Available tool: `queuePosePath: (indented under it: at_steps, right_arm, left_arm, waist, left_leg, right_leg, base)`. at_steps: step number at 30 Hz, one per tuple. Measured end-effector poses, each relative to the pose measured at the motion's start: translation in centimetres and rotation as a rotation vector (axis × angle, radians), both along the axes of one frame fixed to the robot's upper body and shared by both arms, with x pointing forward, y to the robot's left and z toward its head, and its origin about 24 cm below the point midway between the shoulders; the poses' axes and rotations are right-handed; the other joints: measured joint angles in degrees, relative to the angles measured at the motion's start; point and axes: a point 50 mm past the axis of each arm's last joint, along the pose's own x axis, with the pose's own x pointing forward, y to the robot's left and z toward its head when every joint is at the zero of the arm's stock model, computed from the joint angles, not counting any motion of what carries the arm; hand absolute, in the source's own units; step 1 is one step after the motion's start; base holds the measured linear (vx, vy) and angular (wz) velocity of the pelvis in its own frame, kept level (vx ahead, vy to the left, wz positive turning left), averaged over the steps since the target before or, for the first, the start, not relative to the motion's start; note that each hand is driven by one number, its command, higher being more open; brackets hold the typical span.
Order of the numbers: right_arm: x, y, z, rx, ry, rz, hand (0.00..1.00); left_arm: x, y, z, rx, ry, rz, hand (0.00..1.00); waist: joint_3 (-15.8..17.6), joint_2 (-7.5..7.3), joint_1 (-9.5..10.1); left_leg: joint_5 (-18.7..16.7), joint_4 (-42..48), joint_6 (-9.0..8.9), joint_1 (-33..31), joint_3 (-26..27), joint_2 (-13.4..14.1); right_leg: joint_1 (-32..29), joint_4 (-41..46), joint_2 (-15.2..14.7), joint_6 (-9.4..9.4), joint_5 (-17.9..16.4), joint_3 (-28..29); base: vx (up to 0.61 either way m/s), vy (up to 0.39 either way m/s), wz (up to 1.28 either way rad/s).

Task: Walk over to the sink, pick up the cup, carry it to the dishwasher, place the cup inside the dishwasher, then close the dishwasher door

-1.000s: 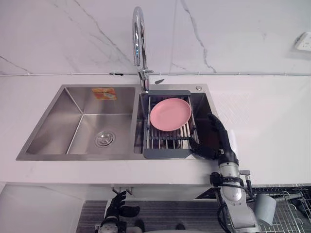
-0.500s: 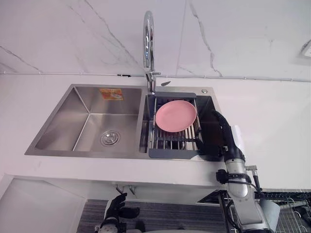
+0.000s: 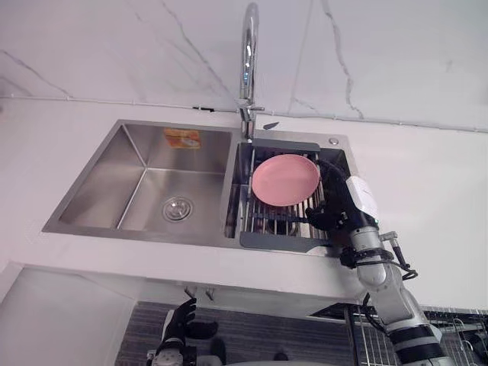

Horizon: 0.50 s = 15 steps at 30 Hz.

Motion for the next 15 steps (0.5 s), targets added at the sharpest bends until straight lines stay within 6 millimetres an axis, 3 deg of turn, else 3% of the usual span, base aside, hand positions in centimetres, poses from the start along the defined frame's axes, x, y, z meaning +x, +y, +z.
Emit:
queuePosePath:
  at_steps: [15]
  right_arm:
    - [2.9, 0.6, 0.9, -0.136, -0.011, 0.033, 0.90]
  left_arm:
    - [0.9, 0.2, 0.6, 0.007, -0.052, -0.003, 0.90]
  waist:
    - [3.0, -0.83, 0.68]
  left_leg:
    - [0.7, 0.0, 1.00, -1.4, -1.5, -1.4]
  right_leg:
    - [-1.2, 1.2, -1.3, 0.56, -0.4, -1.4]
  base:
    - [-0.03, 0.000, 0.06]
